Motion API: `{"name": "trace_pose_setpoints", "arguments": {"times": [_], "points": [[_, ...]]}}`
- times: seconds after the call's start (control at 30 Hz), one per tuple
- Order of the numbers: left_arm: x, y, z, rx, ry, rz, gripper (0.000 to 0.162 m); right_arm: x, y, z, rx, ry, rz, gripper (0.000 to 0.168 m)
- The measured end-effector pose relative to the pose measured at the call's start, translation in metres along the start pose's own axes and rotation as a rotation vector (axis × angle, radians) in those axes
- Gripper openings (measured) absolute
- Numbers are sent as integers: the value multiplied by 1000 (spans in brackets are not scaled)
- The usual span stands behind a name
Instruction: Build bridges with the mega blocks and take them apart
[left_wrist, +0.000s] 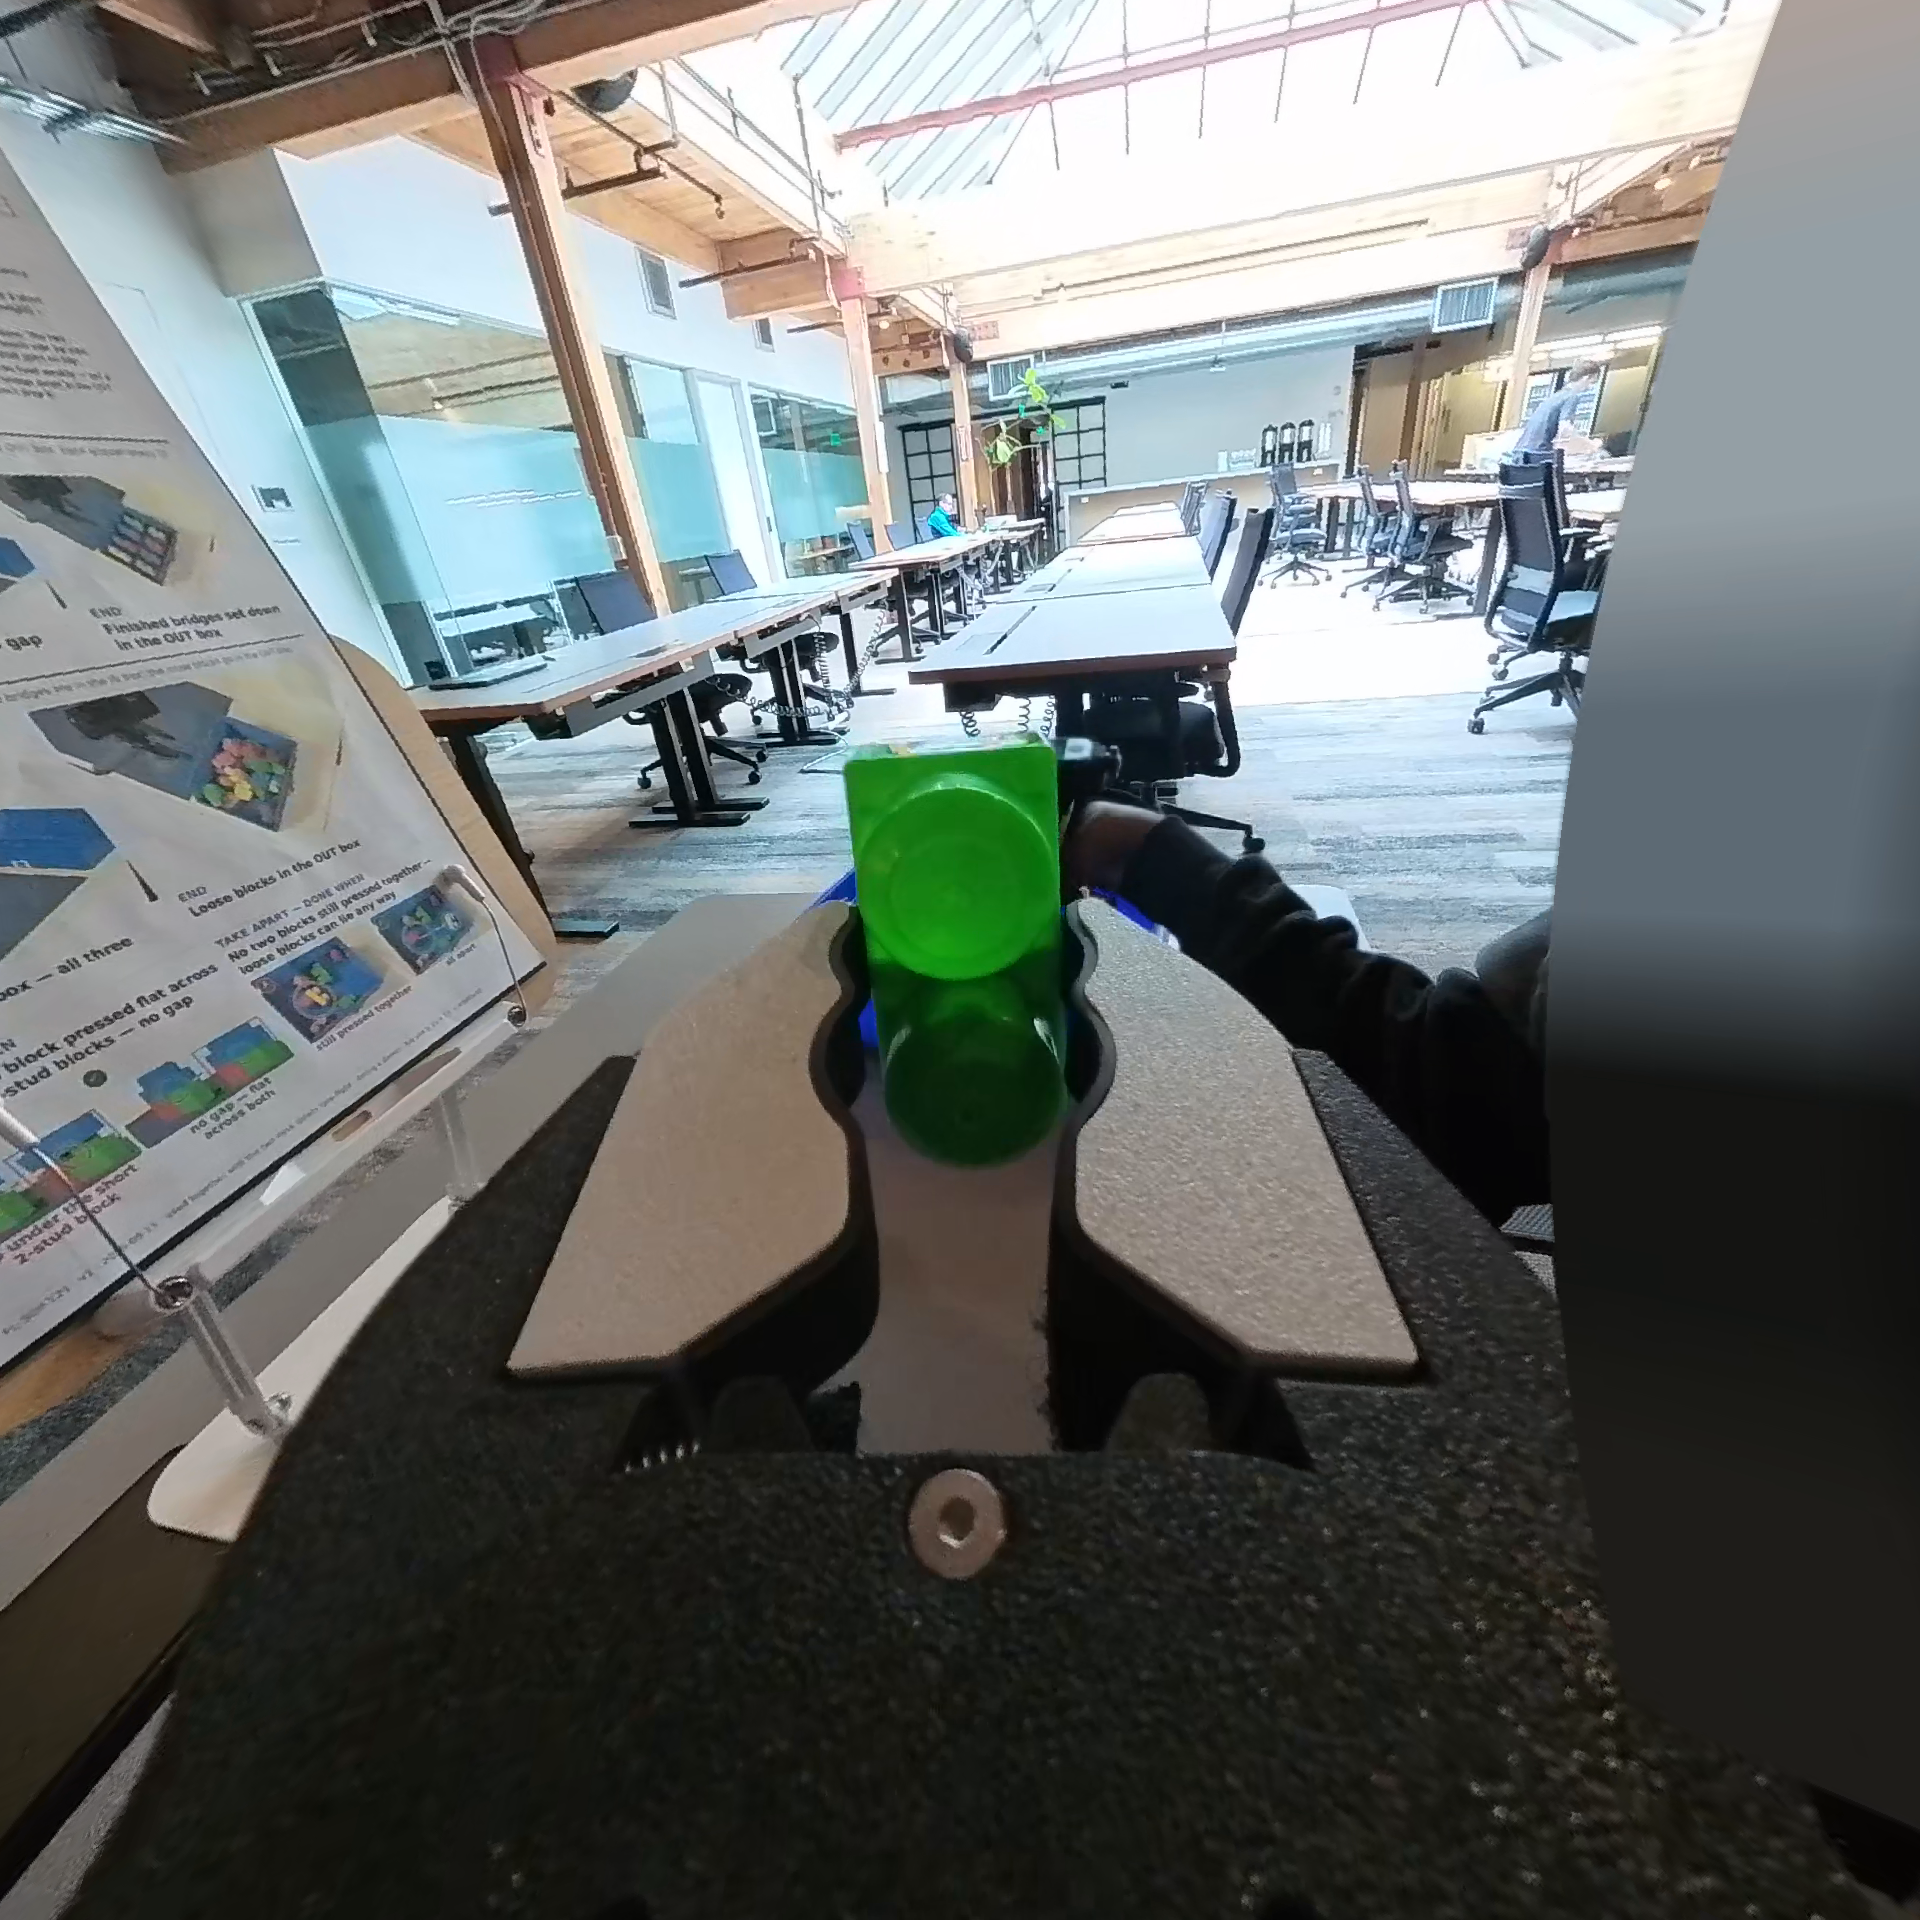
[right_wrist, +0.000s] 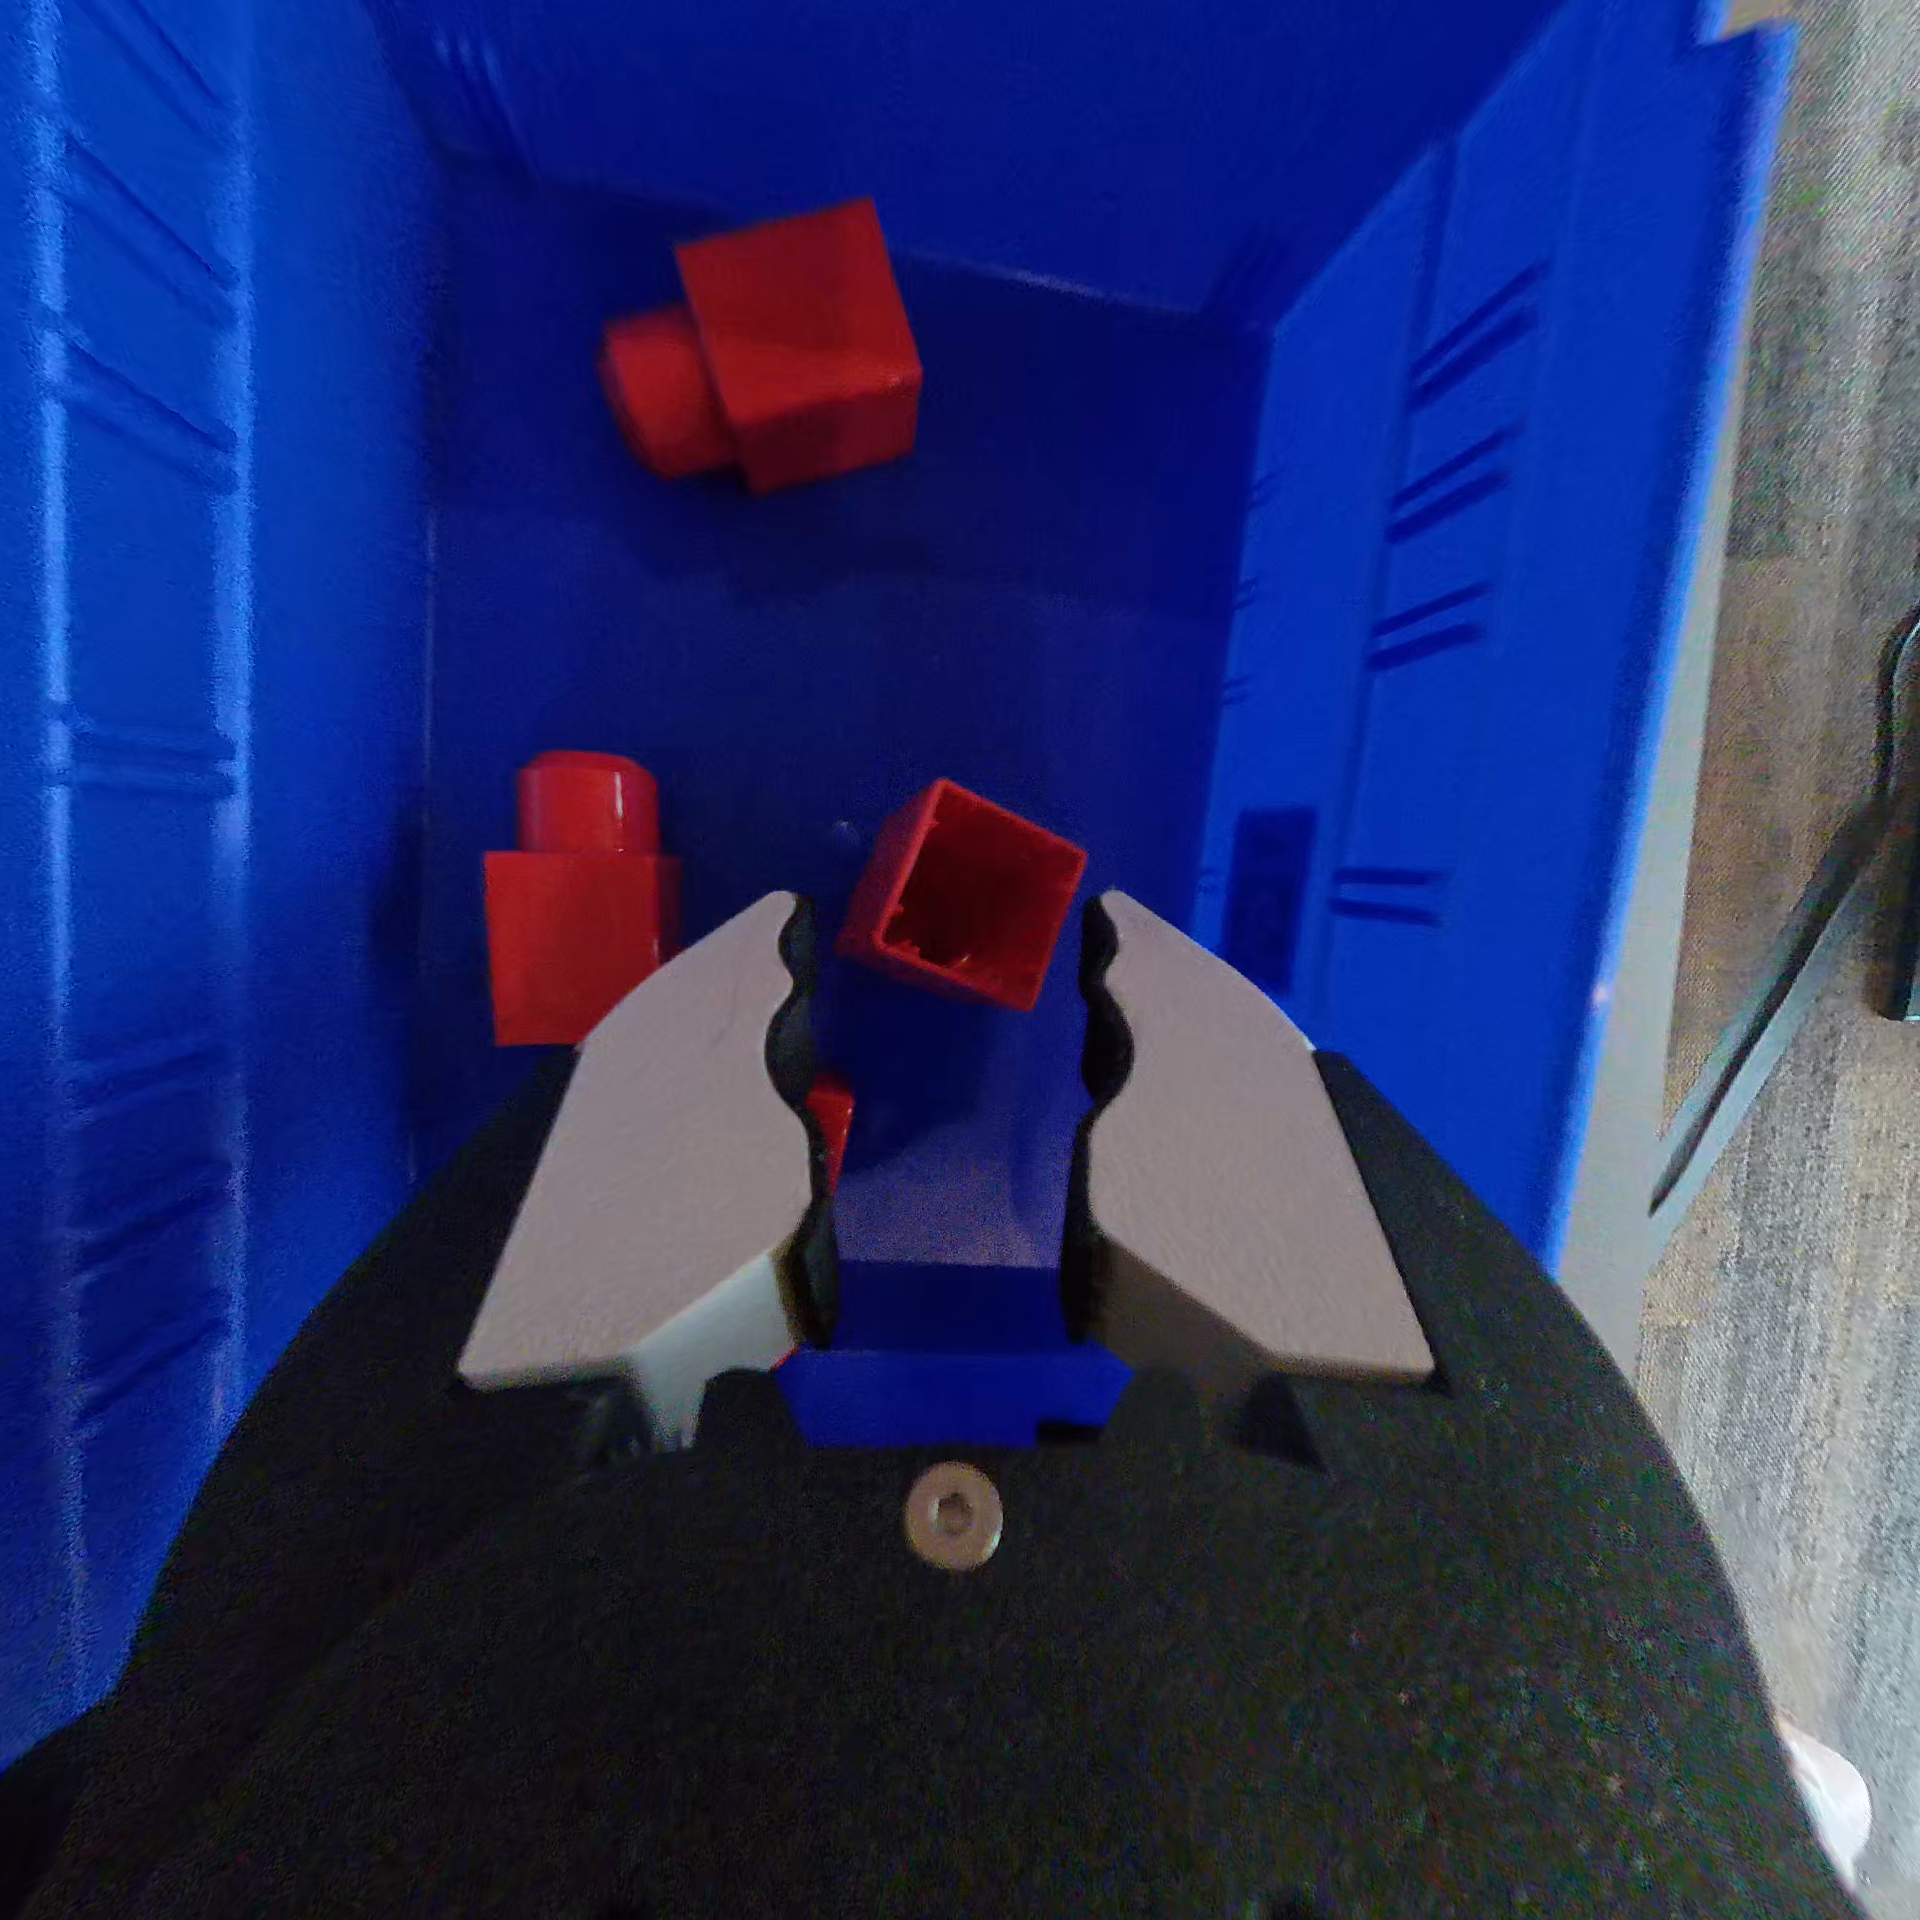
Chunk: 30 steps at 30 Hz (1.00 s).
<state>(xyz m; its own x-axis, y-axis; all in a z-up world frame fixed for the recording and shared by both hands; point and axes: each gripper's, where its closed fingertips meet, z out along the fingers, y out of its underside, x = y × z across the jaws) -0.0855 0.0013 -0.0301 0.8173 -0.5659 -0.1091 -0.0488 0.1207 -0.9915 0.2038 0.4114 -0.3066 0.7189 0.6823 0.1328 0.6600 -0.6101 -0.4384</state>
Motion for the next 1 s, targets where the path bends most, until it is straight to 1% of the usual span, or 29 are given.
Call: {"name": "trace_pose_setpoints", "arguments": {"times": [0.07, 0.1, 0.17, 0.23, 0.3, 0.33, 0.4, 0.47, 0.53, 0.6, 0.63, 0.73, 0.8, 0.93, 1.0], "points": [[-1, 1, 1, -1, 2, -4, 35, -1, -10, -15, 54, 12, -7, 54], [-1, 1, 2, 1, 4, -7, 35, -5, -19, -28, 109, 11, -14, 54], [-1, 1, 4, 6, 12, -14, 35, -27, -50, -66, 294, -46, -52, 53], [0, 1, 5, 13, 22, -20, 35, -74, -85, -119, 550, -205, -130, 50], [1, 0, 6, 23, 33, -24, 35, -141, -104, -179, 788, -455, -280, 47], [3, -1, 7, 30, 42, -24, 35, -178, -104, -208, 878, -589, -384, 48], [8, -4, 9, 47, 71, -23, 35, -245, -88, -256, 989, -834, -600, 52], [16, -7, 12, 64, 106, -20, 35, -300, -68, -289, 1057, -1019, -766, 58], [24, -9, 16, 72, 141, -14, 35, -344, -52, -315, 1120, -1198, -840, 60], [31, -10, 20, 74, 165, -6, 35, -376, -35, -332, 1111, -1376, -867, 60], [34, -9, 23, 72, 175, -4, 35, -389, -29, -334, 1091, -1426, -876, 61], [38, -5, 31, 48, 186, 6, 35, -411, -22, -334, 1102, -1443, -910, 58], [40, -2, 35, 37, 192, 8, 35, -413, -23, -337, 1143, -1451, -901, 38], [37, 3, 39, 0, 163, 28, 35, -409, -26, -332, 1122, -1415, -917, 36], [36, 2, 39, -6, 152, 25, 35, -407, -26, -333, 1119, -1427, -908, 36]]}}
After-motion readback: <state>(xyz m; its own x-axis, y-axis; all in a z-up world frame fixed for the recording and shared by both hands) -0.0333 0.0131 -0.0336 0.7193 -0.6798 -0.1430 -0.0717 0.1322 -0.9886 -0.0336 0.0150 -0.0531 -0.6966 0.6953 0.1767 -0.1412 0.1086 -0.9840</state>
